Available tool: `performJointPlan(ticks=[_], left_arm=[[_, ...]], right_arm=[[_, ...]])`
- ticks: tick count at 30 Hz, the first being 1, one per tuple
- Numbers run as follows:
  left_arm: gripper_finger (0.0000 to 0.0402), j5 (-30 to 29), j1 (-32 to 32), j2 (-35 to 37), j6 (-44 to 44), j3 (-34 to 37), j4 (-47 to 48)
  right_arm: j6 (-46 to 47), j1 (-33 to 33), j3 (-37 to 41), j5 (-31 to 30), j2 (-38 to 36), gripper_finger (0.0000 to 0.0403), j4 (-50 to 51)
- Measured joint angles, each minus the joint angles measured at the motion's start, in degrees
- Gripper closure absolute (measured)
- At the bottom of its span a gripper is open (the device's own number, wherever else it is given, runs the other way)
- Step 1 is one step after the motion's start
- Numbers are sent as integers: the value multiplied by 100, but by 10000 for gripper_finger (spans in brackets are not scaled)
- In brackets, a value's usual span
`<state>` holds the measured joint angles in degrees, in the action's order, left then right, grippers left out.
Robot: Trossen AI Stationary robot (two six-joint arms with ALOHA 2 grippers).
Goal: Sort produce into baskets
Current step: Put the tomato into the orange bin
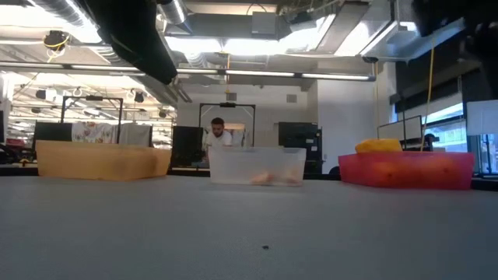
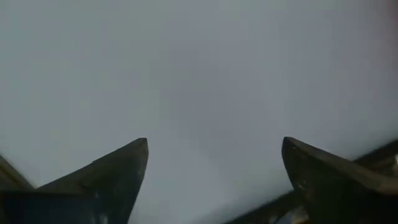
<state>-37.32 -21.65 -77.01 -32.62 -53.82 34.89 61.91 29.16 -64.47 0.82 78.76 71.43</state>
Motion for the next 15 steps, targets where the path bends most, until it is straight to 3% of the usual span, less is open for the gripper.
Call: performJointPlan(ticks=[3,15], left_arm=[[86,2,0,0,0,0,1],[86,2,0,2,4,0,1]], right_arm=[[365,191,0,347,0,8,43],[2152,1280,2,1409,20,5,-301]])
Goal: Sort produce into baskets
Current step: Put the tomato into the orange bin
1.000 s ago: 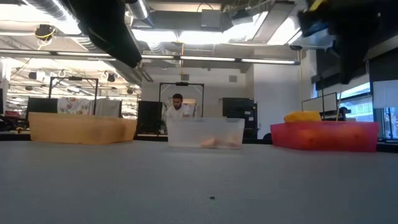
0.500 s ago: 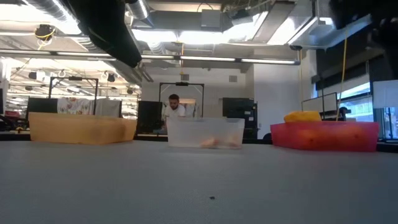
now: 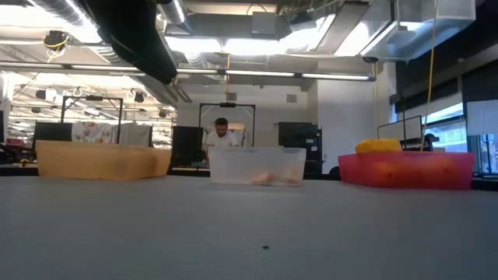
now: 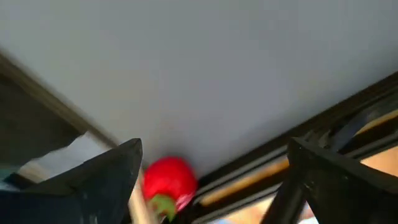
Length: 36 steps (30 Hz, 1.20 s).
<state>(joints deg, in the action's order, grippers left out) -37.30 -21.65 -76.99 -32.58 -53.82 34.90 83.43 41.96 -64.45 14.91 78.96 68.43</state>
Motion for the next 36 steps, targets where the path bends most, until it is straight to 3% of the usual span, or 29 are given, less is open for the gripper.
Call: performJointPlan(ticks=[3,9,15,23,36], left_arm=[[86,0,0,0,0,0,2],[86,2,0,0,120,0,-1],[86,4,0,0,114,0,-1],[86,4,0,0,114,0,-1],[86,2,0,0,324,0,-3]], right_arm=[[369,148,0,130,0,10,-489],[676,205,-2,-190,104,13,-1242],[709,281,2,952,584,13,-1242],[744,285,2,1790,1227,13,-1291],[1607,1097,2,2475,2045,13,-1598]])
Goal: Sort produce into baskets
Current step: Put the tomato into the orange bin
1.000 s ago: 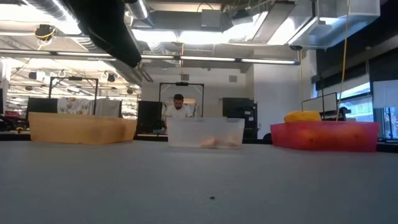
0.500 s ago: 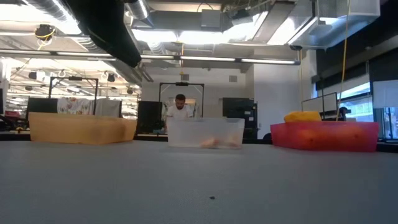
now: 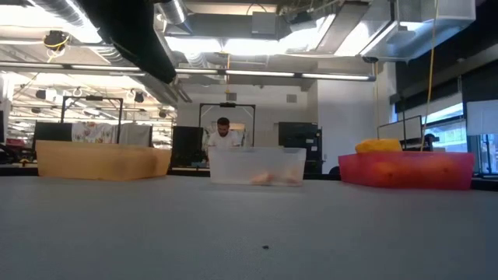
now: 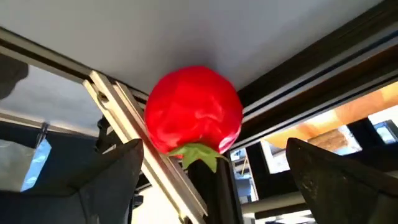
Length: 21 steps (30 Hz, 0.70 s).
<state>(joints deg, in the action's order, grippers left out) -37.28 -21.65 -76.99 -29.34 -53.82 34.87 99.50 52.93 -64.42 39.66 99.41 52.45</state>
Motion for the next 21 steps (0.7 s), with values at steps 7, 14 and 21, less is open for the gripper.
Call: performJointPlan(ticks=[7,14,21], left_arm=[[86,0,0,0,37,0,-2],[86,0,0,0,39,0,-2],[86,0,0,0,39,0,-2]], right_arm=[[500,273,0,-72,149,13,-434],[700,336,468,-113,211,13,-983],[722,334,740,-106,211,55,-1574]])
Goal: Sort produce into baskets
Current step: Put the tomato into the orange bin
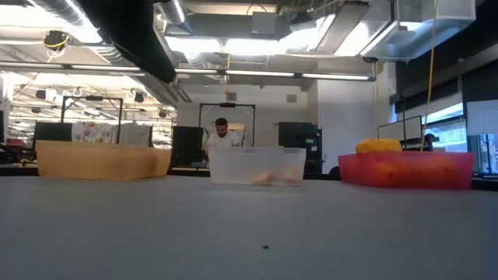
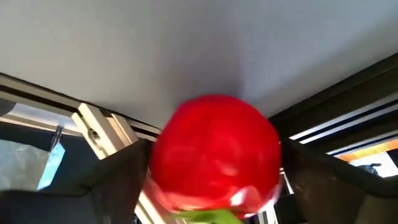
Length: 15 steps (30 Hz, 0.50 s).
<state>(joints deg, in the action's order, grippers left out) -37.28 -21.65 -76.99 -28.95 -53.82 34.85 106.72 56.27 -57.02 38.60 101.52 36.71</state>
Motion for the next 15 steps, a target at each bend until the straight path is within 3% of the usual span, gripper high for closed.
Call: performJointPlan(ticks=[7,15], left_arm=[[86,0,0,0,1,0,-6],[86,-2,0,0,350,0,-247]], right_arm=[[-245,-7,1,23,-1,164,-22],[-622,-196,-6,-546,-138,163,109]])
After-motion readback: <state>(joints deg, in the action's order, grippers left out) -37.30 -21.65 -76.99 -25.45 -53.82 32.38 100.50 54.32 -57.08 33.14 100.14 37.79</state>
